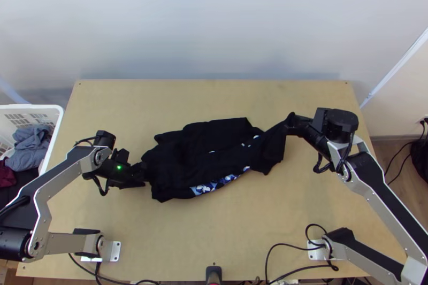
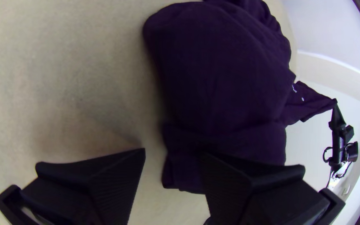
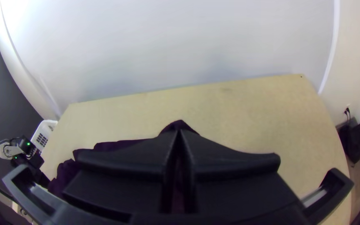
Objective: Fold the t-shirt
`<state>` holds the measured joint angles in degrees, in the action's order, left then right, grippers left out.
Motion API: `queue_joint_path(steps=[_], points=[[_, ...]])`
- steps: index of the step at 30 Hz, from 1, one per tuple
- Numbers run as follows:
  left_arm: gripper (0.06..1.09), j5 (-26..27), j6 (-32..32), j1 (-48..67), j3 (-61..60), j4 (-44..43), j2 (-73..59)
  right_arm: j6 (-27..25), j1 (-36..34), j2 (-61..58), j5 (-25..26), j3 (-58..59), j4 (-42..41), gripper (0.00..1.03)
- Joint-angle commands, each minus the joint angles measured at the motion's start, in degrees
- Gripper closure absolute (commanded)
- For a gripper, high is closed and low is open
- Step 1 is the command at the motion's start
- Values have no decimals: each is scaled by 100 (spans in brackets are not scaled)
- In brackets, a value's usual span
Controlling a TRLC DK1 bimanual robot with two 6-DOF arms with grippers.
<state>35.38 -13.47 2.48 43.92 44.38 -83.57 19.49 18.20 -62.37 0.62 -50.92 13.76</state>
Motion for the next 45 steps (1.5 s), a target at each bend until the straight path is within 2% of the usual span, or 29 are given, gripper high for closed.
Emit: queue_joint_path(steps=[1,8,11,14,15,17,18,27,33,35,37,45], points=[[46,22,-94,-46,-68,-61,-177,126,-27,-65,34,135,-128,99],[48,48,-278,42,-6,-184,-195,126,0,-144,34,135,-163,99],[68,57,-551,51,-33,-430,-186,126,9,-170,34,135,-198,99],[72,66,-683,156,-33,-571,-168,126,0,-188,34,135,-251,99],[79,66,-727,209,-42,-624,-151,117,0,-188,34,126,-268,99],[101,57,-964,244,-94,-887,-107,117,0,-206,34,108,-277,99],[105,66,-1043,244,-147,-1010,-54,117,0,-223,34,91,-277,99],[105,84,-1043,-72,-68,-993,201,117,-18,-241,34,117,-277,99],[105,180,-867,-362,99,-615,552,117,-27,-232,43,117,-277,99],[99,171,-788,-362,117,-474,596,117,-27,-223,34,108,-277,99],[105,180,-595,-459,99,-237,746,117,-27,-223,34,99,-277,99],[105,338,-604,-723,2,-114,1431,143,26,-223,34,117,-277,99]])
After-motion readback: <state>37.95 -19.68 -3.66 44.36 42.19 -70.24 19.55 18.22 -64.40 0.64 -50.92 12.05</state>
